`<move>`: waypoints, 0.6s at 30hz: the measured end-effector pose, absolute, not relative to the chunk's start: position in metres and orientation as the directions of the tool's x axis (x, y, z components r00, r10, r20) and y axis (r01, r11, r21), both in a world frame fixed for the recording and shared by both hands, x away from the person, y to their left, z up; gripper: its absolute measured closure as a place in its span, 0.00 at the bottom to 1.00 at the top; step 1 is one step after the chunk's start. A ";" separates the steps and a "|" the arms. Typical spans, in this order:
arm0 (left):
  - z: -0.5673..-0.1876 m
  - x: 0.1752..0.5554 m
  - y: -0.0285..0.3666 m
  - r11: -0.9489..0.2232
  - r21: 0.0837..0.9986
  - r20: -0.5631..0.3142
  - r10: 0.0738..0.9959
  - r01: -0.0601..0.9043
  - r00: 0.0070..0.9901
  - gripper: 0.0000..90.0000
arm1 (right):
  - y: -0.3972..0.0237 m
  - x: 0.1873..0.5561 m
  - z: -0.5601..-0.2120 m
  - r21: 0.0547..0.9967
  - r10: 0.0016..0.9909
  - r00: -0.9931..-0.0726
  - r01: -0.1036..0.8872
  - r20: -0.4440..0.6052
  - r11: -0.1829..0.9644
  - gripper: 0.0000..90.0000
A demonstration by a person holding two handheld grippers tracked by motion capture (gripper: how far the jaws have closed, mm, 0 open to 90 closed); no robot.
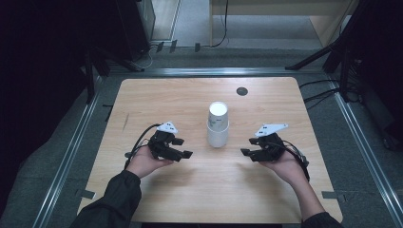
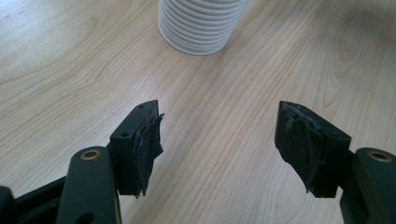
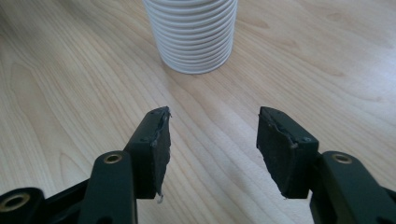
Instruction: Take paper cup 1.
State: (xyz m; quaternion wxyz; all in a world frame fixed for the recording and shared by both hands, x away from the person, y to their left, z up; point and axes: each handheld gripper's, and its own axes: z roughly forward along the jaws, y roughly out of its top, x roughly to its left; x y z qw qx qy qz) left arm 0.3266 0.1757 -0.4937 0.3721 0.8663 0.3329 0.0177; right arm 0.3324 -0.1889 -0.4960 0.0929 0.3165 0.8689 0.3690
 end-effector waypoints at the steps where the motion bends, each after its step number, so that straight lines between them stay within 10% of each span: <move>1: -0.494 0.327 0.176 -0.500 0.656 -0.216 0.593 0.565 0.776 0.35 | -0.189 0.333 -0.497 0.696 0.622 -0.778 0.496 0.090 0.519 0.53; 18: -0.495 0.323 0.182 -0.528 0.648 -0.189 0.587 0.549 0.788 0.35 | -0.191 0.332 -0.496 0.681 0.588 -0.806 0.466 0.065 0.564 0.39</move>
